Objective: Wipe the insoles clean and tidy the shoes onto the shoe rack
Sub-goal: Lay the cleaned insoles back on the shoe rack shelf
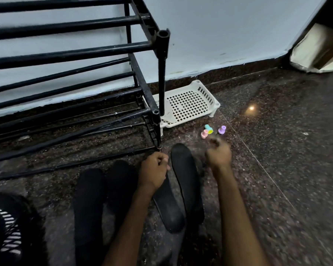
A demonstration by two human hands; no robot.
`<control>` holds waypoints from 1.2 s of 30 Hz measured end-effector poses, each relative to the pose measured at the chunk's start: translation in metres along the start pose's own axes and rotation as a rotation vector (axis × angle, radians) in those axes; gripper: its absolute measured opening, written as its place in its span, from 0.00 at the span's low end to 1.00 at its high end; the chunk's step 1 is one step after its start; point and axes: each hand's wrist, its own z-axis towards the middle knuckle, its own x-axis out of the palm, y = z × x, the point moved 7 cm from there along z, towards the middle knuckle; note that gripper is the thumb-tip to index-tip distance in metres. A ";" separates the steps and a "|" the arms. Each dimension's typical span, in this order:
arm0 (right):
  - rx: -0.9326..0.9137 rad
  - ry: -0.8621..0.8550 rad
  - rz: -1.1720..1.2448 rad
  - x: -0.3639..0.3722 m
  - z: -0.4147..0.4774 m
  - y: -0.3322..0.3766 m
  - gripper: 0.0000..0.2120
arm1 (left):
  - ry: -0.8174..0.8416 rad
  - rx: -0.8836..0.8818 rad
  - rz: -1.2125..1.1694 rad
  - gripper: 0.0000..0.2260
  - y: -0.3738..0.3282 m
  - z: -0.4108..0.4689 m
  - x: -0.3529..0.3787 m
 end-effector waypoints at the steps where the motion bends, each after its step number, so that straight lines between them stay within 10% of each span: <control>1: 0.058 0.071 -0.019 -0.001 -0.018 -0.023 0.19 | 0.006 -0.029 0.027 0.07 0.006 -0.004 0.008; 9: 0.273 0.216 -0.337 -0.017 -0.113 -0.102 0.13 | 0.110 -0.300 0.104 0.10 0.045 -0.058 0.074; 19: 0.326 0.218 -0.055 -0.041 -0.120 -0.125 0.06 | 0.225 -0.339 -0.242 0.08 0.000 -0.108 0.069; 36: -0.041 0.398 0.453 -0.111 -0.217 0.079 0.07 | 0.246 -0.100 -0.558 0.11 -0.100 -0.192 -0.056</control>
